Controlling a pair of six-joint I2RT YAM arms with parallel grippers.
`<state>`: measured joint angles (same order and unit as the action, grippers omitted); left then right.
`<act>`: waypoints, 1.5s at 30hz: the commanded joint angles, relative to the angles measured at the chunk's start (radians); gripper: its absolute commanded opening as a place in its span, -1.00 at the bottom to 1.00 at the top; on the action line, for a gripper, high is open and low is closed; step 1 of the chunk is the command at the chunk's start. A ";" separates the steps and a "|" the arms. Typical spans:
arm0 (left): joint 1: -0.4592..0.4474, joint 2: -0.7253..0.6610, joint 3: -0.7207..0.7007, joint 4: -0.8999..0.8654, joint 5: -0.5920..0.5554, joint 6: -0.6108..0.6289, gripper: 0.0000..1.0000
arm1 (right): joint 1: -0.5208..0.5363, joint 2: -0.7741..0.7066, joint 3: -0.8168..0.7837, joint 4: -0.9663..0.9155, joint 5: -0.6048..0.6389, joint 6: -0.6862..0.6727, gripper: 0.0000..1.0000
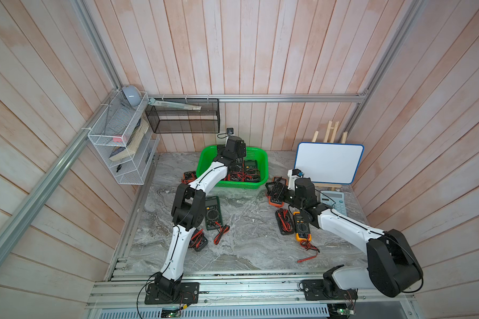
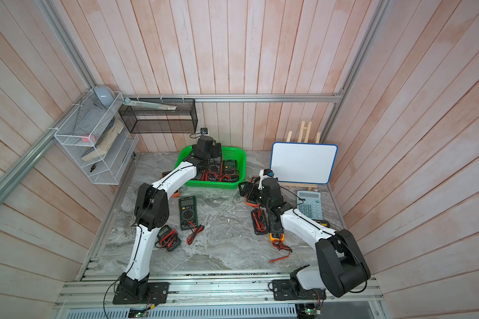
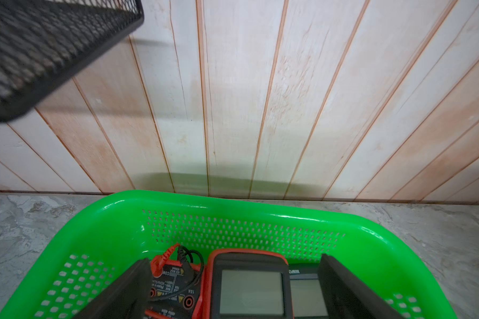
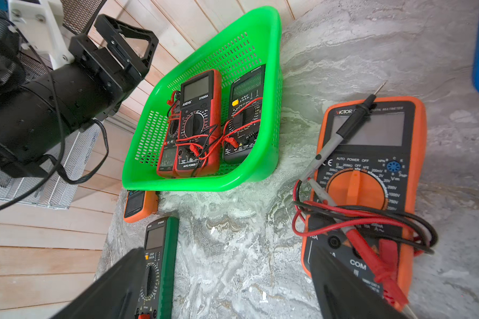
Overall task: Put the multimeter into the basket
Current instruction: Place the multimeter in the basket.
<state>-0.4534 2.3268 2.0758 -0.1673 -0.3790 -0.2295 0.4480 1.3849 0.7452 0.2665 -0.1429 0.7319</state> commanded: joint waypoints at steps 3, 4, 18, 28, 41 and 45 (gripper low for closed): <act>-0.001 -0.103 -0.067 0.028 0.030 -0.018 0.99 | -0.008 0.012 0.023 -0.017 0.016 -0.002 0.97; -0.001 -0.120 -0.093 0.040 0.037 -0.021 0.99 | -0.008 0.011 0.024 -0.020 0.020 -0.002 0.96; -0.024 -0.480 -0.533 -0.003 0.176 -0.136 0.99 | -0.017 -0.003 0.091 -0.220 0.049 -0.043 0.97; -0.031 -0.647 -0.794 -0.142 0.243 -0.258 0.99 | 0.009 -0.097 0.059 -0.429 0.106 -0.135 0.97; -0.021 -0.725 -0.996 -0.240 0.223 -0.379 0.99 | 0.124 -0.099 0.056 -0.379 0.079 -0.106 0.97; -0.024 -0.746 -1.047 -0.269 0.255 -0.413 0.99 | 0.190 -0.040 0.092 -0.347 0.051 -0.108 0.96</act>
<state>-0.4797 1.6176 1.0603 -0.3916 -0.1490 -0.6003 0.6094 1.3136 0.7982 -0.1127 -0.0662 0.6270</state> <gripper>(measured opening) 0.996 0.984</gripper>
